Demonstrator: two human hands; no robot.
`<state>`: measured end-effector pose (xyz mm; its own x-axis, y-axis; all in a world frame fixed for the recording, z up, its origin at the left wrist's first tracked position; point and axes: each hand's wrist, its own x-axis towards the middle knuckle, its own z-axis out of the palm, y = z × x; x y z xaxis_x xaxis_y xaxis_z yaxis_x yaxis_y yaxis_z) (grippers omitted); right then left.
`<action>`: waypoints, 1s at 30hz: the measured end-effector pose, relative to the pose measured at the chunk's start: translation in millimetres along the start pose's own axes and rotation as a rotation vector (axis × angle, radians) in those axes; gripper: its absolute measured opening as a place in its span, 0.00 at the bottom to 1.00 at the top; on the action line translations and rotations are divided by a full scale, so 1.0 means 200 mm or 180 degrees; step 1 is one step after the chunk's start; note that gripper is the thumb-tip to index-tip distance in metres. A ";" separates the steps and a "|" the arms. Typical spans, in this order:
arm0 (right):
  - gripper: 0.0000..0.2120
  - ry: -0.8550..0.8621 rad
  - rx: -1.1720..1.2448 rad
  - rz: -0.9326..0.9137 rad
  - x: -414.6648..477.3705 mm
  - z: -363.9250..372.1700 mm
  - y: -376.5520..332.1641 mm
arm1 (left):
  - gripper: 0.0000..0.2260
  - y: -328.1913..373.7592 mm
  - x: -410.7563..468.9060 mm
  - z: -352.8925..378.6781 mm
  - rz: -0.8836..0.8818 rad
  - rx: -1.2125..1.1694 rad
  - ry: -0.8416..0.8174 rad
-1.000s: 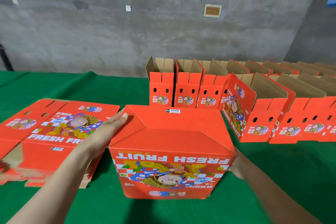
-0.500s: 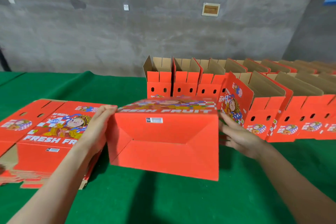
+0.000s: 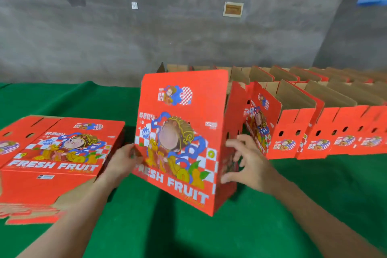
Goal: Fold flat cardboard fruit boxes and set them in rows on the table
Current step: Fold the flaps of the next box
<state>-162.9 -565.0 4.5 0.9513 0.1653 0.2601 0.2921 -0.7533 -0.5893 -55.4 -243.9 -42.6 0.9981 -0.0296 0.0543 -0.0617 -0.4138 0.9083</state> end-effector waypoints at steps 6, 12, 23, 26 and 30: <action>0.28 0.0224 -0.1184 0.0683 -0.02 0.32 0.10 | 0.30 0.16 -0.04 0.23 0.0235 0.0308 -0.0525; 0.25 0.0317 -0.1562 0.1361 -0.08 0.51 0.25 | 0.34 0.39 -0.11 0.36 0.1512 0.0233 -0.0819; 0.49 -0.0338 -0.1842 0.1220 -0.03 0.58 0.44 | 0.06 0.56 0.05 0.69 0.1682 0.0774 -0.1120; 0.49 -0.0454 -0.1865 0.1391 0.06 0.49 0.50 | 0.08 0.63 0.15 0.76 0.1566 0.0976 -0.1232; 0.47 -0.0504 -0.1894 0.1729 0.22 0.34 0.63 | 0.15 0.71 0.25 0.91 0.1367 0.1675 -0.1702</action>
<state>-77.2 -609.5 -111.2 0.9607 -0.2652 -0.0819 -0.2719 -0.9585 -0.0860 -16.0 -469.4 13.9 0.7600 -0.6494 0.0265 -0.5589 -0.6323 0.5365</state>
